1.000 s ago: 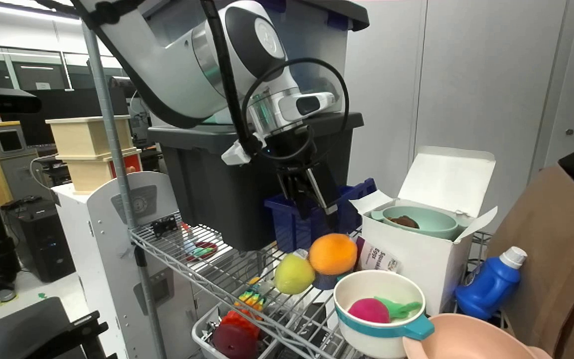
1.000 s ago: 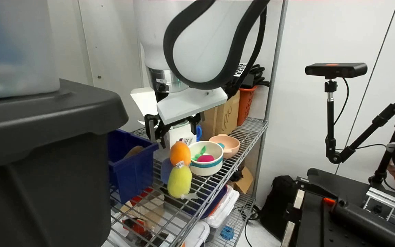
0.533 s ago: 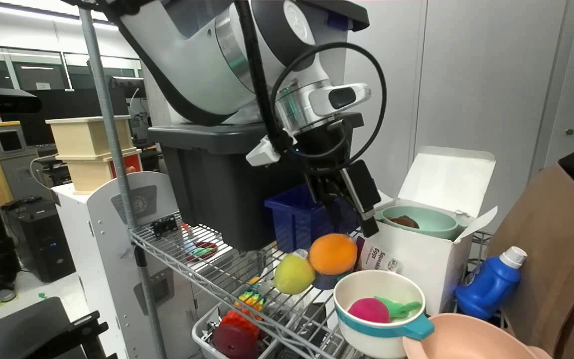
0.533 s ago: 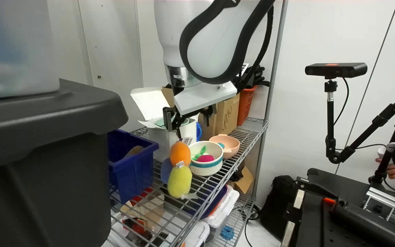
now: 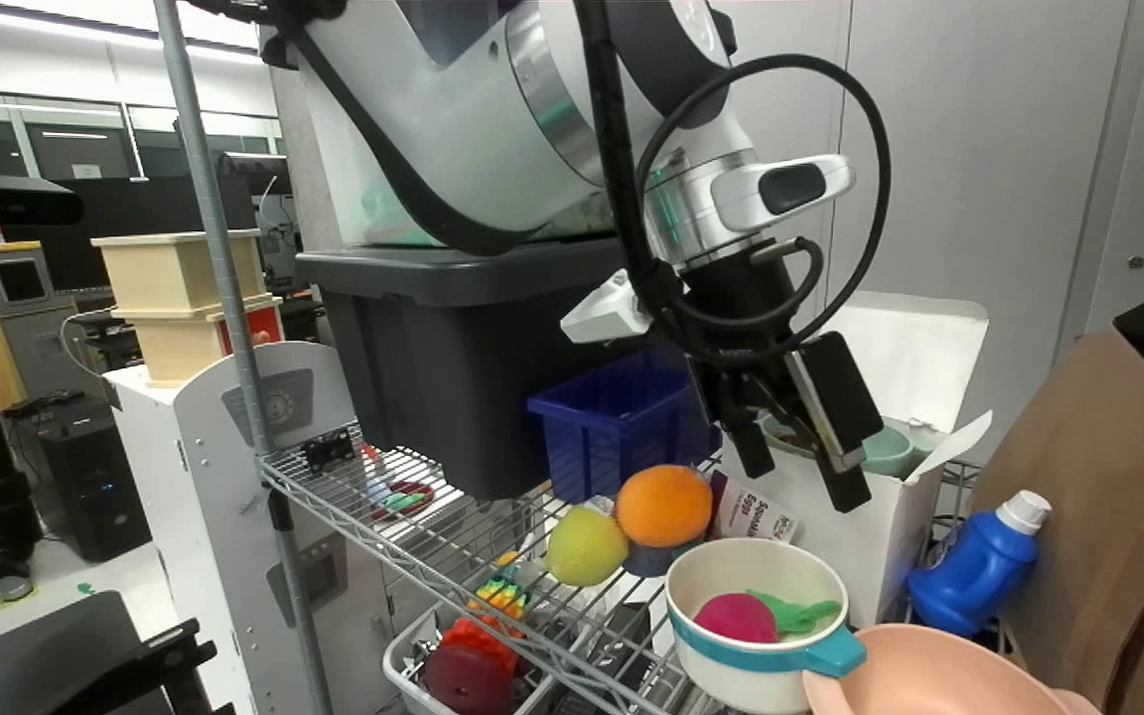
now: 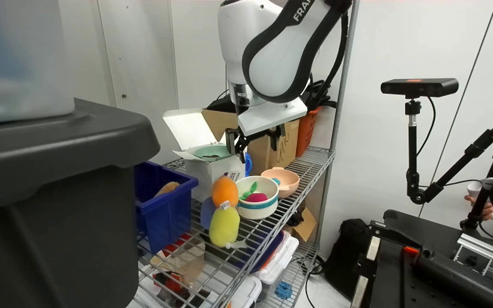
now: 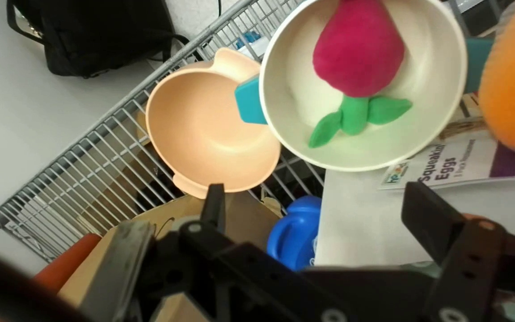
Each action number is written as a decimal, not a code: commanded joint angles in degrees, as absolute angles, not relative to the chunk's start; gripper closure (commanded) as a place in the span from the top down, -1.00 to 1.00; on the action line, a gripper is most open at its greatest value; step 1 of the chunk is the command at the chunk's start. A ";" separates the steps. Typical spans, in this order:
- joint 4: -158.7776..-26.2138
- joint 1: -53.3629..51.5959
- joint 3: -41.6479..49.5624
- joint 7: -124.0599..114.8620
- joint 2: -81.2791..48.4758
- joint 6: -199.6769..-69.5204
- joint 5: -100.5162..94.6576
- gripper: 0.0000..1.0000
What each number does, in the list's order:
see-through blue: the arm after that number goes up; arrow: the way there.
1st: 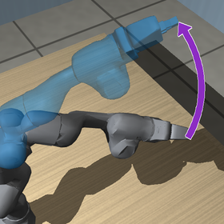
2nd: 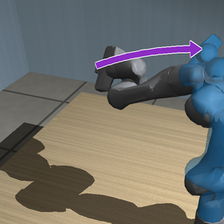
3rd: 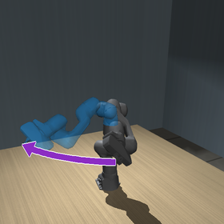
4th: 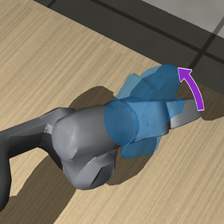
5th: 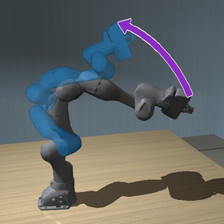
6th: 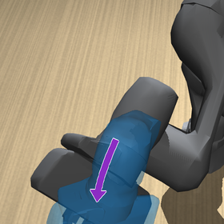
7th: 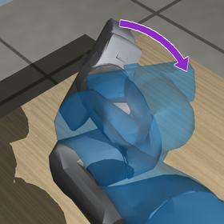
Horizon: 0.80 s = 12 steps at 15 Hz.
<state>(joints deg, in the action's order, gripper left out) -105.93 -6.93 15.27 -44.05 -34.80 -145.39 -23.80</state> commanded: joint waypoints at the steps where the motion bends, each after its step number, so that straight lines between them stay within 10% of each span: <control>1: -102.51 -5.70 16.08 -41.96 -37.10 -143.80 -22.08 1.00; 12: -104.97 -6.04 16.55 -40.25 -36.13 -144.59 -22.01 1.00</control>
<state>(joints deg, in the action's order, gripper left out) -103.91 -5.43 16.54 -42.22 -37.62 -145.25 -23.20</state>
